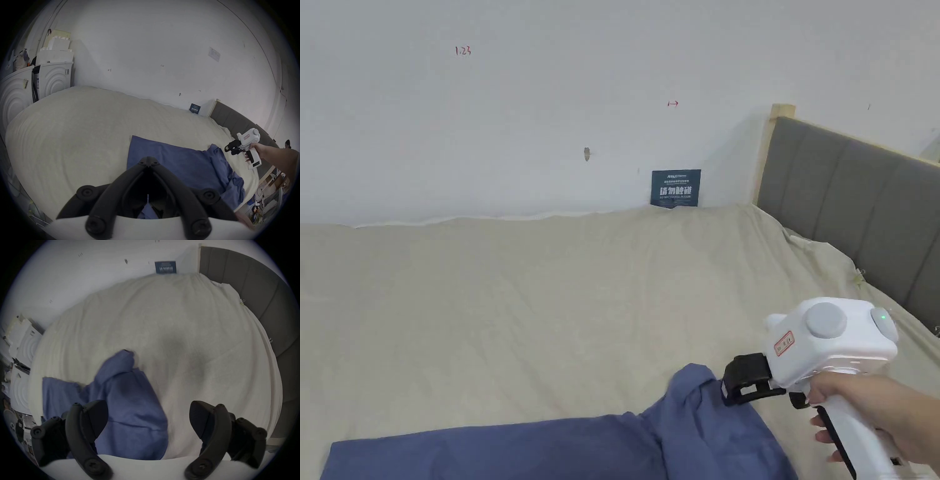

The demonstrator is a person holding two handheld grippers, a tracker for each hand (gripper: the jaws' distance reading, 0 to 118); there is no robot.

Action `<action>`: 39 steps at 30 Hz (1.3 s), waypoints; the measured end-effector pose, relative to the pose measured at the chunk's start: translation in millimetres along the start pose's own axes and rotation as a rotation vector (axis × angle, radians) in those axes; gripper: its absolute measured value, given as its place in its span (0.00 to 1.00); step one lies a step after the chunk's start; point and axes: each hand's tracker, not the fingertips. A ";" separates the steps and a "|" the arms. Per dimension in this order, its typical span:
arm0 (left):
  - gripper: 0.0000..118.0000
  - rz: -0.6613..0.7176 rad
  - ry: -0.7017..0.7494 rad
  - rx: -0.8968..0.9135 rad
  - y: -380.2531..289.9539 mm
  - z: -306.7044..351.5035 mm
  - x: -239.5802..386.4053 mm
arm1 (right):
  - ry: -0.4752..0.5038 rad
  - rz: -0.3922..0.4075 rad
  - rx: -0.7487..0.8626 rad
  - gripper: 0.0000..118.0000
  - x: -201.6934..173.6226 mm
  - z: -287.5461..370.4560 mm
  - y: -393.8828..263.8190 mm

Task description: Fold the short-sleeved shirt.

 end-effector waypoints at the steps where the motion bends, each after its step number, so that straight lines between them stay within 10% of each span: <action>1: 0.00 -0.001 0.006 -0.007 0.0 -4.1 -3.2 | -0.032 0.019 0.002 0.90 -1.5 -0.7 -0.9; 8: 0.00 0.022 0.047 -0.057 -9.8 -15.5 -15.5 | -0.009 0.115 -0.117 0.86 -7.9 -33.7 -3.5; 14: 0.00 0.101 0.033 -0.072 -16.0 -17.9 -27.6 | -0.056 0.154 -0.103 0.01 -8.0 -22.0 -11.1; 24: 0.00 0.094 -0.031 -0.112 3.6 -24.5 -39.0 | 0.068 0.079 0.082 0.01 1.4 47.8 -21.5; 33: 0.00 -0.005 -0.063 -0.546 94.2 -187.2 -44.5 | 0.129 0.115 0.134 0.01 -11.2 83.6 -26.7; 34: 0.04 -0.012 -0.047 -0.578 99.4 -200.3 -39.8 | 0.141 0.116 0.136 0.01 -13.8 84.4 -27.4; 38: 1.00 -0.016 0.012 -0.705 114.8 -271.3 -47.9 | 0.184 0.091 0.124 0.01 -22.6 78.5 -30.9; 39: 1.00 -0.005 0.026 -0.724 113.7 -284.8 -48.7 | 0.200 0.098 0.114 0.01 -24.6 75.6 -31.1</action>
